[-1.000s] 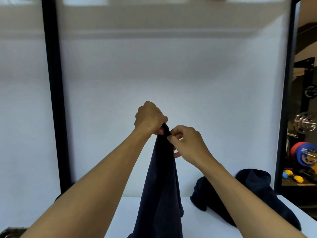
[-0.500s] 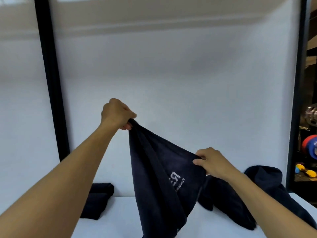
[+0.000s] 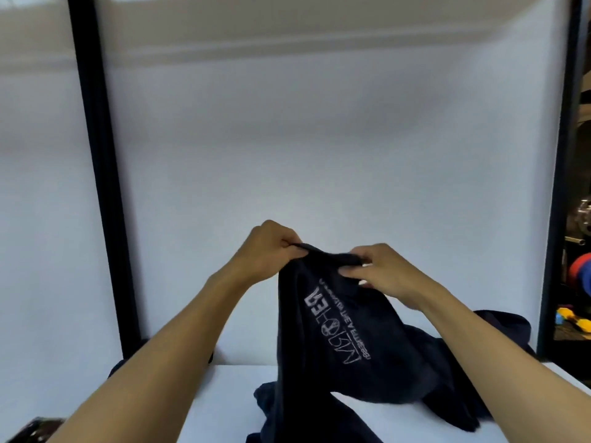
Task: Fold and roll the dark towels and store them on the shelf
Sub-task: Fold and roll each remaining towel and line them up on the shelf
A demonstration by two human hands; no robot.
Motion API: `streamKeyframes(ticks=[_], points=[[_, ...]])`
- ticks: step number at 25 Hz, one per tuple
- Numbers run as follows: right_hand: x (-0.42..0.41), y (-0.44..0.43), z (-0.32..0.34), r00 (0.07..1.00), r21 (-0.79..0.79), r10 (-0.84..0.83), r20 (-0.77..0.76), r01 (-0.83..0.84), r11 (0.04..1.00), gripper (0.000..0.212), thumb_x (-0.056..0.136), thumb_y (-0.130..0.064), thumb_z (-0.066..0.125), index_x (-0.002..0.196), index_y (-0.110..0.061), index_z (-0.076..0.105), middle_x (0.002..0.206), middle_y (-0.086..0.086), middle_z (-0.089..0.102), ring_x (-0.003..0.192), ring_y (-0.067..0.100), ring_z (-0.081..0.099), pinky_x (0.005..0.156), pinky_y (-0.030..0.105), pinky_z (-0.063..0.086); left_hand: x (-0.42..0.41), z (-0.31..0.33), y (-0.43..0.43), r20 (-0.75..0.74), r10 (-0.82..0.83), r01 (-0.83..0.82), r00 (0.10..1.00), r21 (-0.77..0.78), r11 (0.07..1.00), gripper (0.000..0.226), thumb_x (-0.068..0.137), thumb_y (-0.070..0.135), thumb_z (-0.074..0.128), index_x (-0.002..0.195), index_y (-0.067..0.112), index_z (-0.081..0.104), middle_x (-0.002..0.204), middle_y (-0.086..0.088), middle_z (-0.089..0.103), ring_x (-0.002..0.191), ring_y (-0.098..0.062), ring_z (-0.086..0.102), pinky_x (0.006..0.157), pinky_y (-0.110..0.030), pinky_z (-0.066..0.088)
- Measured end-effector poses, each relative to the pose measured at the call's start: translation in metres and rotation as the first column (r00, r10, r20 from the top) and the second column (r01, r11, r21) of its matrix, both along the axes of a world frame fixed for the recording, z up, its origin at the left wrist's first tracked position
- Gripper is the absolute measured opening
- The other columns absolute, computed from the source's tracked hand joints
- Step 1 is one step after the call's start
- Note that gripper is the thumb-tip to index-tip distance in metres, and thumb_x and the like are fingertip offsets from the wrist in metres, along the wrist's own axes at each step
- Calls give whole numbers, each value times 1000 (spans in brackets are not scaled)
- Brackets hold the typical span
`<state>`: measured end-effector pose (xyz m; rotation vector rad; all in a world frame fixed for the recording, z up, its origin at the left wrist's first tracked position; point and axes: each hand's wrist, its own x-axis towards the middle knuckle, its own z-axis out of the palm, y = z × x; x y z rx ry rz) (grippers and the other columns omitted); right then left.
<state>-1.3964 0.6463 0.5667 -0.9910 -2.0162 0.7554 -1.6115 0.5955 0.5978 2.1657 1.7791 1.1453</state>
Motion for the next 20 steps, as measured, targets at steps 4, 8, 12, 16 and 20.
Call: streamKeyframes(ticks=[4,8,12,16,20], points=[[-7,-1,5,989,-20,-9,-145,6,1000,21,87,-26,62,84,-6,66,70,2,62,63,15,55,64,31,43,19,-1,-12,-91,-119,116,989,-44,992,48,71,47,79,115,37,62,96,13,67,83,-2,66,77,-21,51],[-21,-11,22,997,126,-24,-75,34,991,32,84,-40,69,76,-9,67,65,0,58,59,11,51,59,26,39,30,5,-12,-101,-100,116,990,168,979,21,80,25,74,101,24,71,88,6,72,80,-9,68,72,-24,56],[-5,-10,-5,993,106,-45,112,33,994,7,85,-24,67,88,-18,68,80,-2,66,71,12,60,69,27,48,9,3,-14,-89,-27,36,996,100,994,9,87,15,65,86,17,74,63,3,70,52,-11,64,58,-23,54],[23,11,-50,846,230,-233,479,135,964,8,86,-16,57,90,-24,59,91,-4,61,84,17,56,69,26,44,-20,5,-8,-10,118,-118,993,53,992,8,87,17,67,84,16,73,51,6,65,43,-9,59,46,-10,40],[61,41,-61,794,217,-277,541,186,958,14,92,-28,61,80,-23,62,79,-1,64,77,20,59,66,27,47,-56,7,6,244,185,-182,952,-34,983,6,87,9,67,89,4,69,59,-16,70,51,-20,69,46,-17,51]])
